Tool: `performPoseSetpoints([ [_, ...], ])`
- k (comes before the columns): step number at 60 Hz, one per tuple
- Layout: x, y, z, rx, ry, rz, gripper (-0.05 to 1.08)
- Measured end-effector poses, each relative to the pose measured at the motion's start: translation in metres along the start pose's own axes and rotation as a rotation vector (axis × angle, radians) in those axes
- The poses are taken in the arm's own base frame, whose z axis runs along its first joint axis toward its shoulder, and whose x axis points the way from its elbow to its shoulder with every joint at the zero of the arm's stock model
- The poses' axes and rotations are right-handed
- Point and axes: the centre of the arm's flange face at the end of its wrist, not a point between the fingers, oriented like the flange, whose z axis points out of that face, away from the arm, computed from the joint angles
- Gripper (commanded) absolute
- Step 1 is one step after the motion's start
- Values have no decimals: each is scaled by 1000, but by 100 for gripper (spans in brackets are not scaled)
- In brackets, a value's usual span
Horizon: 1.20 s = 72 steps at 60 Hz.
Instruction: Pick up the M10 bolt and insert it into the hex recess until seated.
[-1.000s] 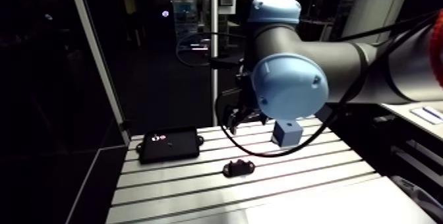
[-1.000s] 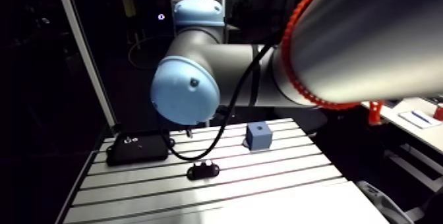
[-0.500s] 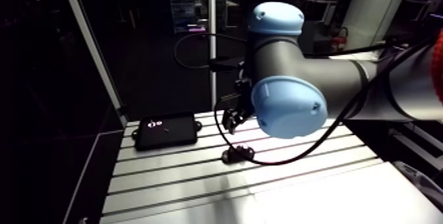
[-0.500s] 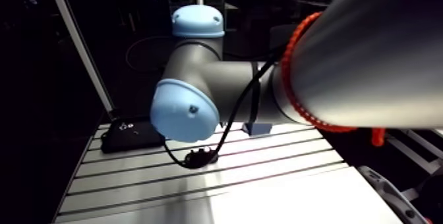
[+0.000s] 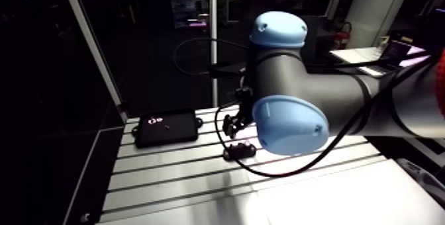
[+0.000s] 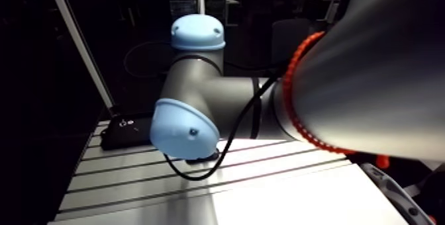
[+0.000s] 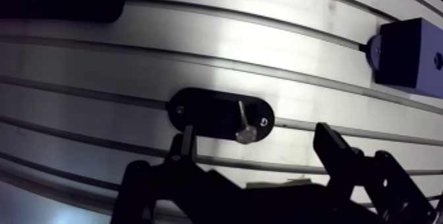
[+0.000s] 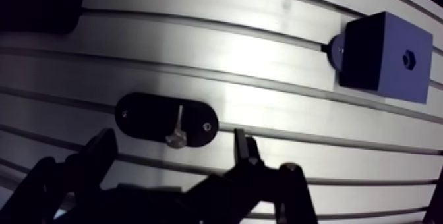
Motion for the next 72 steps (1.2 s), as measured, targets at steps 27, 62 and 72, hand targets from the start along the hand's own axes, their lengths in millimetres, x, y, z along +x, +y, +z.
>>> performPoseSetpoints([
  [27,-6,-2,7,3,-3,-3,27],
  [62,-8,-2,18,1,-2,-1,37],
  [72,-8,-1,19,1,-5,1,40],
])
